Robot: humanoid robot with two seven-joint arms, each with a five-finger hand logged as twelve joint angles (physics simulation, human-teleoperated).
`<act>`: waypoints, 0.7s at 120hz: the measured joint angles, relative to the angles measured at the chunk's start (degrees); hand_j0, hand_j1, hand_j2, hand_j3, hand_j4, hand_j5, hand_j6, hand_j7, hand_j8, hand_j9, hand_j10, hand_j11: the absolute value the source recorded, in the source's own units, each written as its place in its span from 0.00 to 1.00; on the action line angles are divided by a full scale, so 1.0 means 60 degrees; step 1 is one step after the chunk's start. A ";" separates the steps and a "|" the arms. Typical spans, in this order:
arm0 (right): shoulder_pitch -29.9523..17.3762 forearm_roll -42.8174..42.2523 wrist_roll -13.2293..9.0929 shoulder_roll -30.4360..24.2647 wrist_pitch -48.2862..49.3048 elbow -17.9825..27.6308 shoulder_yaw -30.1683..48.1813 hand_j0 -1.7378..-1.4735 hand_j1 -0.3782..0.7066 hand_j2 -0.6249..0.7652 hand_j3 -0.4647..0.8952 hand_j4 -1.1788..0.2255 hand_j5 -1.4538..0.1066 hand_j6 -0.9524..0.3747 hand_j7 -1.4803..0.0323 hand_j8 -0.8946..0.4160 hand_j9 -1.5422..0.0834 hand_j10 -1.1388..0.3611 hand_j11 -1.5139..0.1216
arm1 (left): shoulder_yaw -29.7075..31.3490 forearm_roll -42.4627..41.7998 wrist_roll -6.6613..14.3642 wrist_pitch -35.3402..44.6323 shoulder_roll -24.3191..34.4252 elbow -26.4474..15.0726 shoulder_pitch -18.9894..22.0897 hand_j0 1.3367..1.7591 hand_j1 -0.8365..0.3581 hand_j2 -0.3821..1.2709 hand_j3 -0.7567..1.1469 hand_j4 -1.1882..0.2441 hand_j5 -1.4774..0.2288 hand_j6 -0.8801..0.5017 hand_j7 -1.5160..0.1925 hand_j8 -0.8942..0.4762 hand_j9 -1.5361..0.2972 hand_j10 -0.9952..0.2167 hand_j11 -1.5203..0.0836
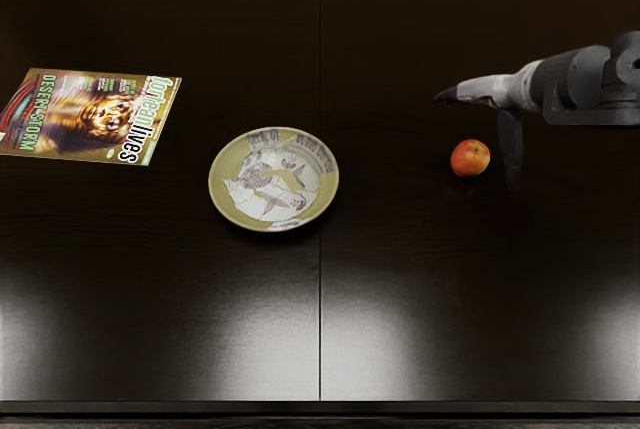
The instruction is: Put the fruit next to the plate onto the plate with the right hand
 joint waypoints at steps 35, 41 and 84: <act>-0.0775 -0.1438 0.0000 0.0879 -0.1655 -0.0520 0.0006 0.30 0.03 0.45 0.34 0.84 0.93 0.71 0.98 0.68 0.95 0.76 0.93 | 0.0000 0.0000 0.0000 0.0000 0.0000 0.0000 0.0000 0.76 0.99 0.23 0.40 0.83 0.87 0.64 0.89 0.65 0.84 0.82 0.95; -0.0882 -0.1540 0.0000 0.0976 -0.1818 -0.0644 0.0006 0.30 0.03 0.45 0.34 0.84 0.93 0.71 0.98 0.68 0.95 0.76 0.93 | 0.0000 -0.0001 0.0000 0.0000 0.0000 0.0000 0.0000 0.76 0.99 0.23 0.40 0.83 0.87 0.64 0.89 0.65 0.84 0.82 0.95; -0.1819 -0.2528 0.0000 0.1377 -0.2910 -0.0875 -0.0002 0.30 0.09 0.44 0.34 0.80 0.89 0.67 0.93 0.64 0.91 0.72 0.88 | 0.0000 0.0001 0.0000 0.0000 0.0000 0.0001 0.0000 0.76 0.99 0.23 0.40 0.83 0.87 0.64 0.89 0.65 0.84 0.82 0.95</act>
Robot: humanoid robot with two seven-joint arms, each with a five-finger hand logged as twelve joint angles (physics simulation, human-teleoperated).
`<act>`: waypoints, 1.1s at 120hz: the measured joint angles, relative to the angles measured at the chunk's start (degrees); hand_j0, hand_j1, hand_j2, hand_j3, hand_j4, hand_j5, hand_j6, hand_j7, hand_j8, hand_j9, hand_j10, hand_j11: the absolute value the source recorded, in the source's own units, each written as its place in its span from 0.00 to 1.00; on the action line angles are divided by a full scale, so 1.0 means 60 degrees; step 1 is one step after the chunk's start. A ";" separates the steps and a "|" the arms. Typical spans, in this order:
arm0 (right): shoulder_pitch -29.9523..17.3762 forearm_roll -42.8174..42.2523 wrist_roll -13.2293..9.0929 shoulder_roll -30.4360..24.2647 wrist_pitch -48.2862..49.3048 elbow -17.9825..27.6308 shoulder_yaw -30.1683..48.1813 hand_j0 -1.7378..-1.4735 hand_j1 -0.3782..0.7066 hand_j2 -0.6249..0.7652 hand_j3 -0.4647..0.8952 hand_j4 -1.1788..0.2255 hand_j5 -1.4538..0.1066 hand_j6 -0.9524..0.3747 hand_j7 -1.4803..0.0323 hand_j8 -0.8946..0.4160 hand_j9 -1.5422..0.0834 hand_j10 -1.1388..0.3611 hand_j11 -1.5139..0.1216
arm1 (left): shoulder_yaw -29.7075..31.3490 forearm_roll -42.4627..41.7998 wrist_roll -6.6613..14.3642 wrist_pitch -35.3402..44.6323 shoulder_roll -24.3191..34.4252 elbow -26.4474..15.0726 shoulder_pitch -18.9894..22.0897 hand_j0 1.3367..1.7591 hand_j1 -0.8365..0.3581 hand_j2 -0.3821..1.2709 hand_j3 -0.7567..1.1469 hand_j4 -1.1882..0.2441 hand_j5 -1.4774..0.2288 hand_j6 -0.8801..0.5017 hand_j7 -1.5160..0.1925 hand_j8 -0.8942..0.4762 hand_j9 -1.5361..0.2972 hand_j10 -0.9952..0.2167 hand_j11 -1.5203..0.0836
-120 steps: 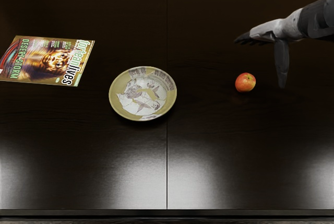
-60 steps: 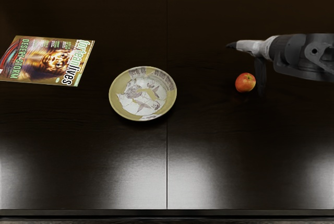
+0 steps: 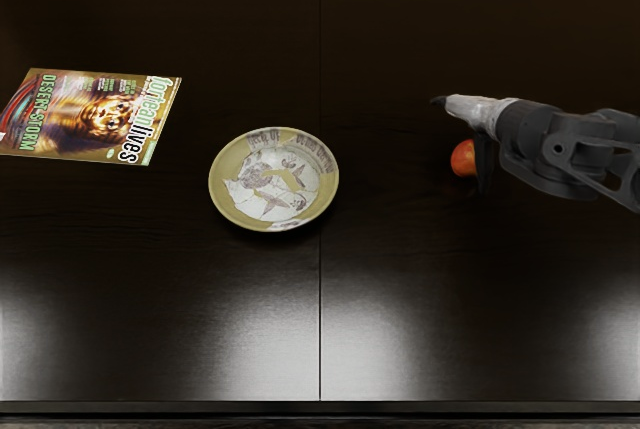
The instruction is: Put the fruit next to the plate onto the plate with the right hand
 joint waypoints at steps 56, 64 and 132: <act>-0.0456 -0.0508 0.0000 0.0055 -0.0571 -0.0219 -0.0079 0.30 0.21 0.43 0.34 0.71 0.79 0.58 0.83 0.55 0.81 0.64 0.79 | 0.0000 -0.0002 0.0000 0.0000 0.0000 -0.0001 0.0000 0.76 0.99 0.23 0.40 0.83 0.87 0.64 0.89 0.65 0.84 0.82 0.95; -0.0522 -0.0537 0.0000 0.0065 -0.0629 -0.0332 -0.0089 0.30 0.22 0.43 0.34 0.71 0.78 0.58 0.83 0.54 0.81 0.64 0.79 | 0.0000 -0.0001 0.0000 0.0000 0.0000 0.0000 0.0000 0.76 0.99 0.23 0.40 0.83 0.87 0.64 0.89 0.65 0.84 0.82 0.95; -0.0710 -0.0809 0.0000 0.0553 -0.1073 -0.0827 -0.0130 0.30 0.23 0.42 0.34 0.70 0.77 0.57 0.82 0.53 0.80 0.63 0.78 | 0.0000 -0.0001 0.0000 0.0000 0.0000 0.0000 0.0000 0.76 0.99 0.23 0.40 0.83 0.87 0.64 0.89 0.65 0.84 0.82 0.95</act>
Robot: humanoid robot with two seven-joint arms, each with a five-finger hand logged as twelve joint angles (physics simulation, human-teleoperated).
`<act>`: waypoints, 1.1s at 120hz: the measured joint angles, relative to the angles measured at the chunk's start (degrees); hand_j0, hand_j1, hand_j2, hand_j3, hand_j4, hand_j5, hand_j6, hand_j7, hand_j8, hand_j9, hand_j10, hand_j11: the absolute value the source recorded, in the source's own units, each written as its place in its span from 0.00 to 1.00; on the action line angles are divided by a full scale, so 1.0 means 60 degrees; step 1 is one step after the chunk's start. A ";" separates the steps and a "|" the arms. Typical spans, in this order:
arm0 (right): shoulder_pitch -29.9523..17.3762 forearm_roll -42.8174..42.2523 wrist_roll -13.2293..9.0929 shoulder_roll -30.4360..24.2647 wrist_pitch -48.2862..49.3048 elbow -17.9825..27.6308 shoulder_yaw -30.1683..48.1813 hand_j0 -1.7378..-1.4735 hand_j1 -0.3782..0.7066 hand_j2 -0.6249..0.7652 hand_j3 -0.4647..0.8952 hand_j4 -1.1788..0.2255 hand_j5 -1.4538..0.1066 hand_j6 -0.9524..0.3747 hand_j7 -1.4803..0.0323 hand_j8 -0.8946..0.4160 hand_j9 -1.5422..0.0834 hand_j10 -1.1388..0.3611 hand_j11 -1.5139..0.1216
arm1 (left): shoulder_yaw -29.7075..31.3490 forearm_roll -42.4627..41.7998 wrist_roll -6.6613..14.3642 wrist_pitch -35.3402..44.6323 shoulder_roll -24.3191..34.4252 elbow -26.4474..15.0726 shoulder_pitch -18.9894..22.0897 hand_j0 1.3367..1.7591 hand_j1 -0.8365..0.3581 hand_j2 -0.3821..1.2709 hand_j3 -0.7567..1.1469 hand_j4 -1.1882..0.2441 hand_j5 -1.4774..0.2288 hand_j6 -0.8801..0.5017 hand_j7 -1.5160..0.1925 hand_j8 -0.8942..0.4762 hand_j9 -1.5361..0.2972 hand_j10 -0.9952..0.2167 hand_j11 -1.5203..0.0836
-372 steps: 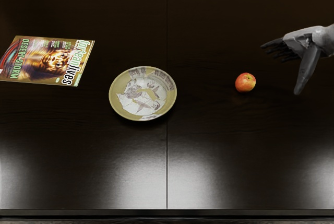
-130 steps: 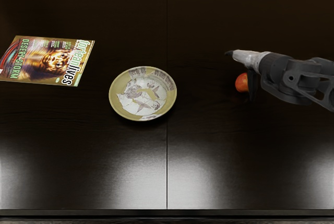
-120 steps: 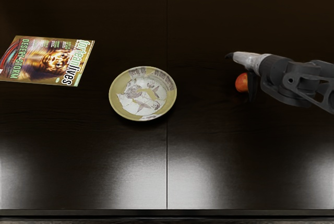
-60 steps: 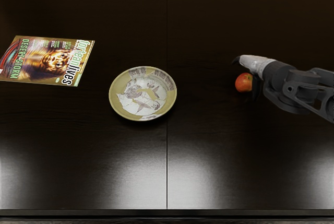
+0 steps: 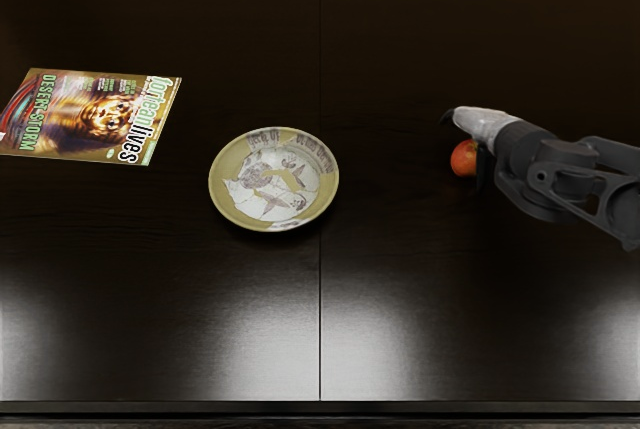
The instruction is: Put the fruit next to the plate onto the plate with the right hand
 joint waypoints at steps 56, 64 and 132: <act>-0.0429 -0.0431 0.0000 0.0077 -0.0512 0.0086 -0.0008 0.30 0.29 0.42 0.34 0.67 0.73 0.53 0.77 0.50 0.76 0.60 0.74 | 0.0000 0.0001 0.0000 0.0000 0.0000 0.0000 0.0000 0.76 0.99 0.23 0.40 0.83 0.87 0.64 0.89 0.65 0.84 0.82 0.95; -0.0447 -0.0437 0.0000 0.0071 -0.0522 0.0084 -0.0008 0.30 0.31 0.42 0.34 0.66 0.72 0.52 0.76 0.49 0.75 0.59 0.72 | 0.0000 0.0000 0.0000 0.0000 0.0000 0.0001 0.0000 0.76 0.99 0.23 0.40 0.83 0.87 0.64 0.89 0.65 0.84 0.82 0.95; -0.0581 -0.0438 0.0000 0.0064 -0.0540 0.0037 0.0000 0.30 0.48 0.39 0.34 0.54 0.59 0.40 0.62 0.39 0.62 0.48 0.60 | 0.0000 0.0002 0.0000 0.0000 0.0000 0.0000 0.0000 0.76 0.99 0.23 0.40 0.83 0.87 0.64 0.89 0.65 0.84 0.82 0.95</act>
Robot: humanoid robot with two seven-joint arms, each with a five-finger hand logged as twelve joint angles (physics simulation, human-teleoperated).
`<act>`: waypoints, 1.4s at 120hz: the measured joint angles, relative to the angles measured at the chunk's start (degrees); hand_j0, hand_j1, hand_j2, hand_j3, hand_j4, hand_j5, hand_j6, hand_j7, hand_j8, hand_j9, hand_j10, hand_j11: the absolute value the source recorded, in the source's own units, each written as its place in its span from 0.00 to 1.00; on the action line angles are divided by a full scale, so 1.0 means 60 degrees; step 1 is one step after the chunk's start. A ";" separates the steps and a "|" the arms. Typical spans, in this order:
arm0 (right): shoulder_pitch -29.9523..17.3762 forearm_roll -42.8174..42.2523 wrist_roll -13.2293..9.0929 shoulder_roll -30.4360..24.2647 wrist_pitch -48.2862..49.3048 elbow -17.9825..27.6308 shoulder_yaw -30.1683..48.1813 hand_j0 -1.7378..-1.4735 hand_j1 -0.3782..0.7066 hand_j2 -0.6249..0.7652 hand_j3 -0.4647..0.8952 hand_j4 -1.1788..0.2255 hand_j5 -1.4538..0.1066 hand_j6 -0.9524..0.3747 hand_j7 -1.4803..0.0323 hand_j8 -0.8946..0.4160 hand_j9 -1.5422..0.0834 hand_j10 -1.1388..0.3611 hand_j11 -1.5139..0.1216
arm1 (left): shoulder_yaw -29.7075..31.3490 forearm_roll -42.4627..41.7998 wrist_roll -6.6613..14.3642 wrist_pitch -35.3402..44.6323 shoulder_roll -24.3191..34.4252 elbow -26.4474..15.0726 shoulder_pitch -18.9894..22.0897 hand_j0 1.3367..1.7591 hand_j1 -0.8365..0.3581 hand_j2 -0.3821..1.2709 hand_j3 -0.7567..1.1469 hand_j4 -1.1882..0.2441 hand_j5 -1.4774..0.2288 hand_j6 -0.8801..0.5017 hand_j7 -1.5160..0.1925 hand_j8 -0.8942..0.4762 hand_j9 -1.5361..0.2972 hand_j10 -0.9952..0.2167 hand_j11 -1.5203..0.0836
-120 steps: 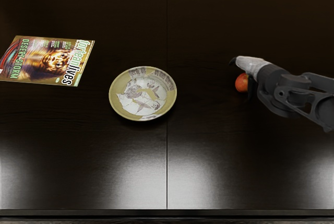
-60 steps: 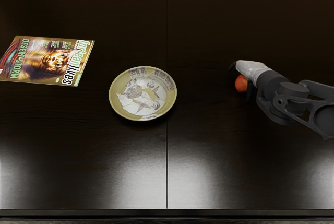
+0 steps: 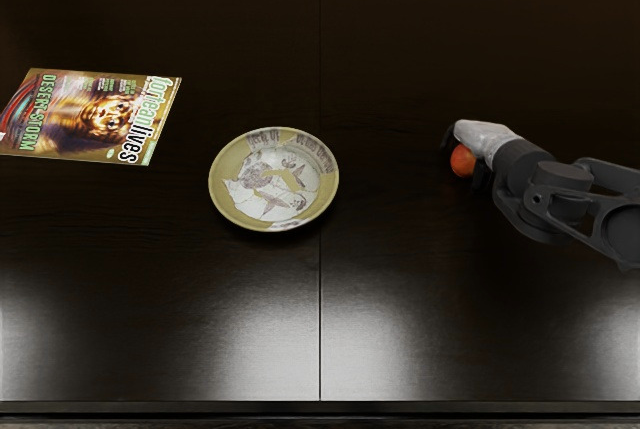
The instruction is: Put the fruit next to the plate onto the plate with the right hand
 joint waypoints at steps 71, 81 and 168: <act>0.0006 0.0102 0.0003 0.0015 0.0039 -0.0016 0.0112 0.34 0.57 0.52 0.34 0.34 0.30 0.42 0.35 0.43 0.35 0.38 0.32 | -0.0001 0.0001 0.0000 0.0000 0.0000 0.0000 0.0000 0.76 0.99 0.23 0.40 0.83 0.87 0.64 0.89 0.65 0.84 0.82 0.95; 0.0044 0.0123 0.0002 0.0015 0.0039 -0.0016 0.0129 0.34 0.57 0.53 0.34 0.35 0.29 0.42 0.34 0.42 0.34 0.38 0.31 | 0.0000 -0.0001 0.0000 0.0000 0.0000 -0.0001 0.0000 0.76 0.99 0.23 0.40 0.83 0.87 0.64 0.89 0.65 0.84 0.82 0.95; 0.0652 0.0261 0.0005 0.1015 0.0140 0.0144 0.1044 0.33 0.58 0.60 0.34 0.36 0.25 0.42 0.32 0.43 0.31 0.37 0.29 | 0.0000 -0.0002 0.0000 0.0000 0.0000 0.0000 0.0000 0.76 0.99 0.23 0.40 0.83 0.87 0.64 0.89 0.65 0.84 0.82 0.95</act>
